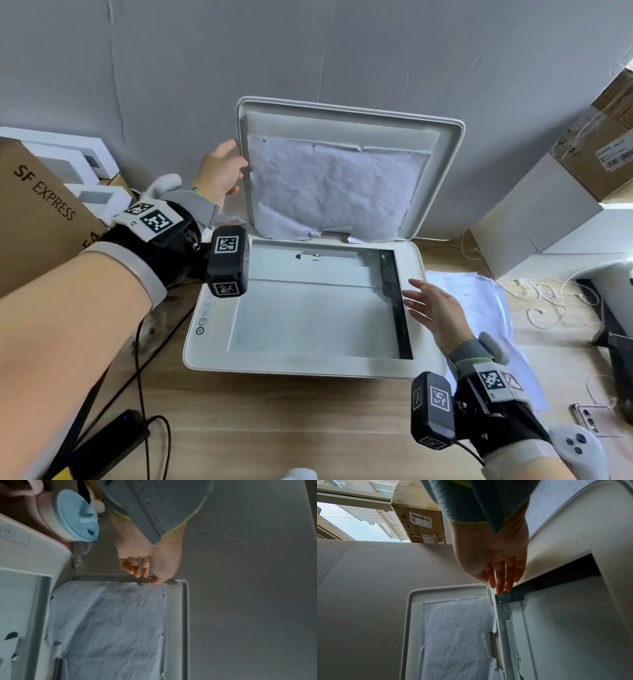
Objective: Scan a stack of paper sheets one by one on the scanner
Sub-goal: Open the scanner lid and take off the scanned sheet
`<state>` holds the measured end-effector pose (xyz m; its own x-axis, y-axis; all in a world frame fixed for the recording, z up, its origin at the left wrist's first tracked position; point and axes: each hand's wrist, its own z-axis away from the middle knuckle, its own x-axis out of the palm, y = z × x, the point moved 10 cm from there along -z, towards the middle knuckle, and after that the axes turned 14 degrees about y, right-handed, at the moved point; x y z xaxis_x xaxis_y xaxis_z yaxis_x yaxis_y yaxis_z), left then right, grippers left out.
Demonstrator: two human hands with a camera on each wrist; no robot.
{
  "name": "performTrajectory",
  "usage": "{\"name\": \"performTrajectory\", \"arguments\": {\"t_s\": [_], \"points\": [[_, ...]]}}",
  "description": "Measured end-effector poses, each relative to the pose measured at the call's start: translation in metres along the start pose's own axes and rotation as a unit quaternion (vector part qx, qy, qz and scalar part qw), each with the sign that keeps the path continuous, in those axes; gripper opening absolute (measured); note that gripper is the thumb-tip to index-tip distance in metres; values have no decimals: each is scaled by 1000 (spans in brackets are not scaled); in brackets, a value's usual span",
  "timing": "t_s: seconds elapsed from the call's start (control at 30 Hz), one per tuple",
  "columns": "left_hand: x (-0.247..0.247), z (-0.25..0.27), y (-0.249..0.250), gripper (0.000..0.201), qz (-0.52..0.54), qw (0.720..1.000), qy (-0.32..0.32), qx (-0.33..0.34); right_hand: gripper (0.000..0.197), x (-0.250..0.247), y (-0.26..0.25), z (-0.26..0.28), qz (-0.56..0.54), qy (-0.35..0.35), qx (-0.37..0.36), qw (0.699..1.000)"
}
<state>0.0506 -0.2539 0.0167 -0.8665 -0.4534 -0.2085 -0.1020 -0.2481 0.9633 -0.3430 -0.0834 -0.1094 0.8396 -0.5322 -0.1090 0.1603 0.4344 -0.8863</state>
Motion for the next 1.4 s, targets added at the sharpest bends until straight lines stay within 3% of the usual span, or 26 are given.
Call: {"name": "performTrajectory", "arguments": {"t_s": [0.17, 0.4, 0.53, 0.63, 0.77, 0.9, 1.03, 1.17, 1.23, 1.4], "points": [[0, -2, -27, 44, 15, 999, 46, -23, 28, -5, 8, 0, -1, 12, 13, 1000], [18, 5, -50, 46, -1, 999, -5, -40, 25, -6, 11, 3, 1, 12, 19, 1000], [14, 4, -45, 51, -6, 999, 29, -26, 25, -8, 10, 6, 1, 11, 18, 1000], [15, 5, -45, 46, -12, 999, 36, -27, 25, -6, 11, 8, 2, 7, 20, 1000], [15, 3, -50, 22, -32, 998, 50, -13, 24, -3, 15, 10, 5, 2, 23, 1000], [22, 7, -52, 23, -23, 999, 36, -21, 23, -1, 13, 10, 3, 0, 21, 1000], [21, 7, -45, 49, -24, 998, 52, -8, 22, 0, -16, 0, -4, 23, -10, 1000], [19, 8, -40, 49, -24, 997, 71, -7, 21, 16, -71, -19, -13, 33, -72, 997], [17, 7, -41, 46, -31, 997, 77, -9, 31, 30, -94, -29, -4, 34, -98, 995], [14, 3, -47, 42, -47, 995, 85, -11, 48, 65, -112, -46, -1, 19, -102, 995]]}}
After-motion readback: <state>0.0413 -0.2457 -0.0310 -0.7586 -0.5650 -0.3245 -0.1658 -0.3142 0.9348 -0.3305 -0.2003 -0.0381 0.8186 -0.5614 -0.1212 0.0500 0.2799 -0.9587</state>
